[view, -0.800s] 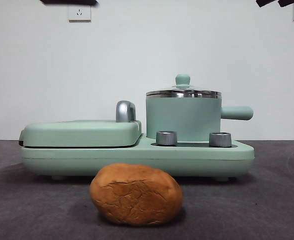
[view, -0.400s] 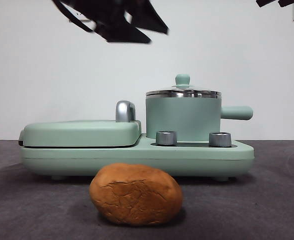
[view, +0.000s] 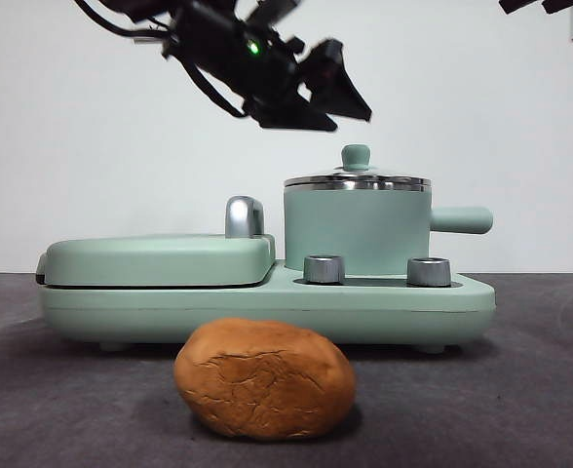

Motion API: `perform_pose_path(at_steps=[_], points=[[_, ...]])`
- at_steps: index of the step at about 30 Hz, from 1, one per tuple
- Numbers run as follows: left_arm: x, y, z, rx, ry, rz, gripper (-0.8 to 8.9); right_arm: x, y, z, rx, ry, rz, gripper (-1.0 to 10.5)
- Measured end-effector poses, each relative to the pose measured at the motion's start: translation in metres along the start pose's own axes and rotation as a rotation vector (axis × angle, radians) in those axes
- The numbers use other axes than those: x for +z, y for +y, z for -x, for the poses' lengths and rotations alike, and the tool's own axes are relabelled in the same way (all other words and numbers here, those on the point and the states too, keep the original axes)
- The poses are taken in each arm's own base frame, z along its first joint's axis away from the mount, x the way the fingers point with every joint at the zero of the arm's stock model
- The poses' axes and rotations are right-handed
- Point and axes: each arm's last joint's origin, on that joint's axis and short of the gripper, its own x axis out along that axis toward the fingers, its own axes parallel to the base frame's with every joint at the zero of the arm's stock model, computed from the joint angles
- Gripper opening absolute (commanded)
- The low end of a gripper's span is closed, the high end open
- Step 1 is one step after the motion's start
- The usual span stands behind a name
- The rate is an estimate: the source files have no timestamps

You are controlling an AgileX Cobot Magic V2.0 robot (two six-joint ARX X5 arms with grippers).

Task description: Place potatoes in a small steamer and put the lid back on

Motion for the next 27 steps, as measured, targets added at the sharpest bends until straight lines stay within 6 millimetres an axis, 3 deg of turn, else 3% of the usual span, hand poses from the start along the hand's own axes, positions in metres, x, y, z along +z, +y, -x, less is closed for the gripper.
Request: perform_pose_path(at_steps=[14, 21, 27], points=[[-0.029, 0.001, -0.025, 0.024, 0.044, -0.007, 3.37, 0.001, -0.001, 0.000, -0.005, -0.014, 0.004, 3.8], [-0.029, 0.001, -0.026, 0.022, 0.043, -0.013, 3.31, 0.001, -0.001, 0.000, -0.005, -0.014, 0.004, 3.8], [-0.029, -0.001, -0.027, 0.015, 0.041, -0.015, 1.35, 0.001, -0.001, 0.000, -0.005, -0.014, 0.004, 3.8]])
